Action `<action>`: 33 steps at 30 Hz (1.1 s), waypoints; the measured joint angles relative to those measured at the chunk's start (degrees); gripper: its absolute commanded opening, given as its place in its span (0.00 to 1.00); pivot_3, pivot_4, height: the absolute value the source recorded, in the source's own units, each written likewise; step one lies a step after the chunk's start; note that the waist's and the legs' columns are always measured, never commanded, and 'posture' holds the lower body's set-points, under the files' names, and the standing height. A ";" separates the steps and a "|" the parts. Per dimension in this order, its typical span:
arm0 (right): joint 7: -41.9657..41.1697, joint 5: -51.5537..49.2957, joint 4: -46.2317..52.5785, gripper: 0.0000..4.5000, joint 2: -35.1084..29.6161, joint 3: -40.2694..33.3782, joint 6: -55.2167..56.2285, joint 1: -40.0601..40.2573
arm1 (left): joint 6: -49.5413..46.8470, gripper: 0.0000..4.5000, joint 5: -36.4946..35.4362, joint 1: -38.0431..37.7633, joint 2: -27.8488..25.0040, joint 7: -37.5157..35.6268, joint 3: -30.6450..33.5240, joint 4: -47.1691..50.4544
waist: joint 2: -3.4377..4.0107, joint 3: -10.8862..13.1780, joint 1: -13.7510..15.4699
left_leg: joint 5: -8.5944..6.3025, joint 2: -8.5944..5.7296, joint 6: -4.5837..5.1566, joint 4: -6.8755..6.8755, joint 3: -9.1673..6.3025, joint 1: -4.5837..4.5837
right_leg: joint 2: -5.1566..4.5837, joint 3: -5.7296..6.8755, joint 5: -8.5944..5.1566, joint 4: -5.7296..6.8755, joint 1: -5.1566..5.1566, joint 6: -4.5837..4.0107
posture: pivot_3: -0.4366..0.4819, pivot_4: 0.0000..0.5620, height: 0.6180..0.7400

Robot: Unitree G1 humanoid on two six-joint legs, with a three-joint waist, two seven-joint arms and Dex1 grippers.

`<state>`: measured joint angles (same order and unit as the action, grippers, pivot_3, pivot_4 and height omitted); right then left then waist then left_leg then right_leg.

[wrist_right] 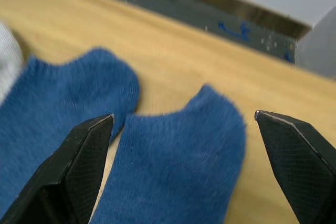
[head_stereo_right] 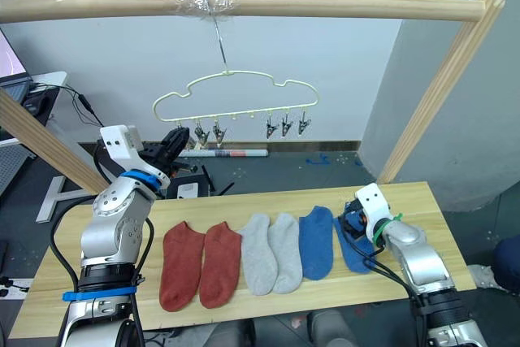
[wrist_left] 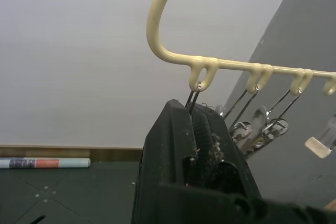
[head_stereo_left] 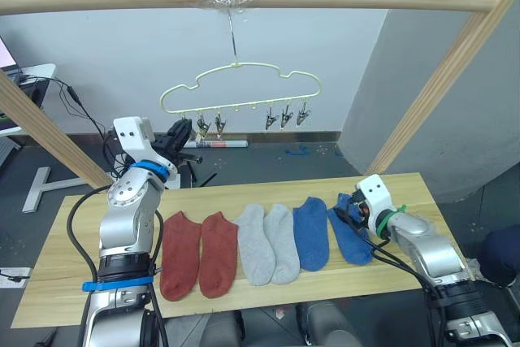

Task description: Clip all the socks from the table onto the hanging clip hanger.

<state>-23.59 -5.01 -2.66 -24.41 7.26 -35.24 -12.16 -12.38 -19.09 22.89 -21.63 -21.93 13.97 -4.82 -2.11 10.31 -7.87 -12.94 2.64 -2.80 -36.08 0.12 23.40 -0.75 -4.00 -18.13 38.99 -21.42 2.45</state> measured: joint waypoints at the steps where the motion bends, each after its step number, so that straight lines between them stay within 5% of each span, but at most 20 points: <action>1: 0.02 0.34 -0.17 1.00 0.11 0.27 -0.51 0.16 | -0.04 0.00 0.00 -0.14 0.00 0.01 0.01 0.15 | 0.00 0.00 0.00 | 0.00 0.00 0.00 0.00 0.01 0.00 | -0.01 -0.01 0.00 0.00 0.00 0.00 | 0.31 0.29 1.00; 8: 1.28 2.22 -3.60 1.00 2.04 1.84 -0.90 0.96 | -0.94 0.00 -0.01 -0.86 0.00 0.08 0.01 1.37 | 0.00 0.00 0.08 | 0.00 -0.01 0.00 -0.01 -0.02 0.00 | -0.01 0.03 0.00 0.04 0.01 0.00 | 0.31 0.29 1.00; 11: 1.15 2.51 -6.50 0.87 2.05 1.79 1.36 0.66 | -1.10 0.00 -0.01 -0.91 -0.02 0.06 0.04 1.57 | -0.01 -0.01 0.06 | 0.00 -0.03 0.00 -0.02 -0.01 -0.01 | -0.02 0.02 0.01 0.02 0.02 0.02 | 0.31 0.29 1.00; 22: -0.14 3.84 -11.85 0.01 0.76 0.87 8.22 0.08 | -1.63 0.00 -0.01 -0.91 -0.07 0.04 0.01 1.81 | -0.05 -0.04 0.11 | 0.00 -0.03 0.00 -0.05 0.00 -0.03 | -0.01 0.04 0.04 0.02 0.07 0.06 | 0.31 0.32 1.00; 30: -10.47 9.82 -6.62 0.01 -12.17 5.58 24.94 4.21 | -9.69 0.00 -7.58 -0.44 -0.20 -0.22 3.60 2.84 | 0.13 0.08 -0.07 | 0.00 0.00 0.01 -0.04 0.04 -0.10 | 0.03 -0.04 0.02 0.03 0.06 0.12 | 0.33 0.33 1.00; 33: -17.15 10.35 0.23 0.01 -15.31 7.44 31.92 3.47 | -21.45 0.00 -19.16 1.42 -0.22 0.34 8.83 3.26 | 0.13 0.09 -0.31 | 0.00 0.12 0.01 -0.03 -0.03 -0.21 | 0.27 -0.05 -0.03 0.10 0.08 0.19 | 0.33 0.33 1.00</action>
<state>-40.74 5.34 -2.43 -39.72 14.71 -3.31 -8.69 -33.83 -38.25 24.31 -21.85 -21.60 22.79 -1.56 -1.98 10.40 -8.19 -12.94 2.76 -2.79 -36.12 0.09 23.19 -0.48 -4.06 -18.16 39.09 -21.34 2.64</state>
